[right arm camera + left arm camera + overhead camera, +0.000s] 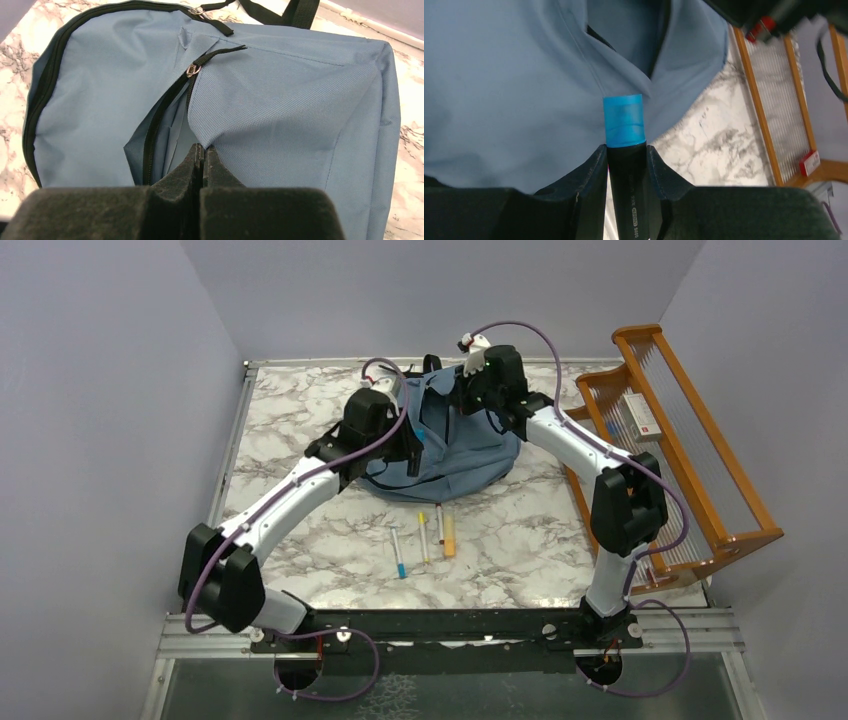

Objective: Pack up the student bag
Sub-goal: Place the stationery in the student bag.

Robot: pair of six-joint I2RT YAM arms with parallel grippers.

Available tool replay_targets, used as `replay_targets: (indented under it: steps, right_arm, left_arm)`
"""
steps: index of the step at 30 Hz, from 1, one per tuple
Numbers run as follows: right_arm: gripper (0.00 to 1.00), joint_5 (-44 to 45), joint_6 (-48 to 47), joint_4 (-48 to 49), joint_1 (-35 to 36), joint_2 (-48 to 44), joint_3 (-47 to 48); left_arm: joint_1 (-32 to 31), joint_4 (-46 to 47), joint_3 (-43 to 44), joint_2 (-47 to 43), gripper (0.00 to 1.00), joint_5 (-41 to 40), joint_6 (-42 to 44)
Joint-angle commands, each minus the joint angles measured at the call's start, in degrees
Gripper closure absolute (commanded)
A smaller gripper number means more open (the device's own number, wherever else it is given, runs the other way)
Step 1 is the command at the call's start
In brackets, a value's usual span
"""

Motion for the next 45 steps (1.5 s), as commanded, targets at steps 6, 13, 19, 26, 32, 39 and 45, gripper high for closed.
replay_targets:
  steps: [6, 13, 19, 26, 32, 39, 45]
  right_arm:
    - [1.00, -4.21, 0.49, 3.42, -0.22, -4.07, -0.51]
    - [1.00, -4.10, 0.56, 4.04, -0.22, -5.25, -1.41]
    - [0.99, -3.98, 0.80, 5.10, -0.22, -6.44, -2.78]
    - [1.00, -7.48, 2.97, 8.75, -0.22, -6.98, -4.71]
    - [0.99, -10.30, 6.18, 10.99, -0.22, -7.06, -5.69]
    - [0.99, -12.74, 9.34, 13.07, -0.22, -6.90, -6.24]
    - [1.00, -12.14, 8.95, 12.73, -0.22, -6.97, -6.41]
  left_arm:
    - [4.87, 7.09, 11.18, 12.26, 0.89, 8.16, 2.45]
    - [4.95, 3.95, 19.03, 20.18, 0.91, 5.99, 2.77]
    - [4.92, 2.16, 22.45, 24.79, 0.92, 3.01, 3.36]
    - [4.92, 3.33, 30.66, 32.68, 0.94, 4.23, 1.88]
    - [4.92, 4.36, 37.17, 37.28, 0.94, 5.63, 0.94]
    - [4.91, 6.86, 37.90, 40.12, 0.72, 10.22, -1.76]
    - [4.87, 8.64, 33.88, 37.53, 0.51, 9.42, -1.49]
